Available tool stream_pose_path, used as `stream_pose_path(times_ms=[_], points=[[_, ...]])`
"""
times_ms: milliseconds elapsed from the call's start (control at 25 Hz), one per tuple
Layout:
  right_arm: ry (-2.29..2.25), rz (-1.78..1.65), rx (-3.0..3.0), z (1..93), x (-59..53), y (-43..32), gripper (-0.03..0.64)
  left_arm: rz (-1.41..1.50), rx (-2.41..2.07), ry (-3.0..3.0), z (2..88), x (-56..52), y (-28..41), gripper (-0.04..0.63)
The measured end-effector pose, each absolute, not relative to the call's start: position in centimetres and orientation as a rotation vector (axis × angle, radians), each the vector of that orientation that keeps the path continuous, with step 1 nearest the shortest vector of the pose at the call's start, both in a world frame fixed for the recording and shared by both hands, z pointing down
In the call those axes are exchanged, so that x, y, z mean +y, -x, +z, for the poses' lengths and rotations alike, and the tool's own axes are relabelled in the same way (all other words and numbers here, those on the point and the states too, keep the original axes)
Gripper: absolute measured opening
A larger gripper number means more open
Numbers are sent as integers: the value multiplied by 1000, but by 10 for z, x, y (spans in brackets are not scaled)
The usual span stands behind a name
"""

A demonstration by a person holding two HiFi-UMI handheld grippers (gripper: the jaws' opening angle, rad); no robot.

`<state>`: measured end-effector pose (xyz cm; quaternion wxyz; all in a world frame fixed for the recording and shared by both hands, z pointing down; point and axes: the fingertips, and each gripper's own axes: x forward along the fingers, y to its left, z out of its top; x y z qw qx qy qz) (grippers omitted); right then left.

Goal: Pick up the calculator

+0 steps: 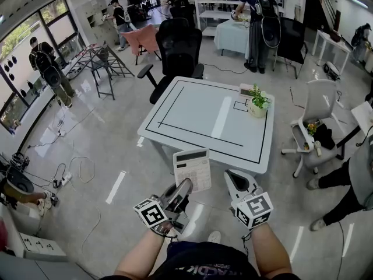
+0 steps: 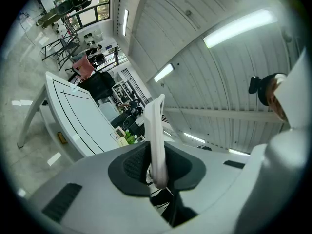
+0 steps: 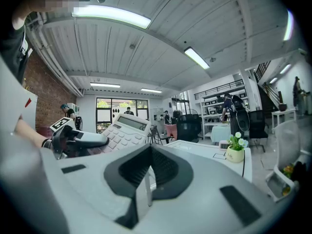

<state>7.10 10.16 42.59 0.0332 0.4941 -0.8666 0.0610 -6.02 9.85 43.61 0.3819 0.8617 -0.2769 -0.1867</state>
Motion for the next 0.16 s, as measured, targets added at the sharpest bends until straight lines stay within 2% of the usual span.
stream_pose_path(times_ms=[160], points=[[-1519,184,-2668,428,97,-73,2,-476,-707,-2201,438,93,57,64]])
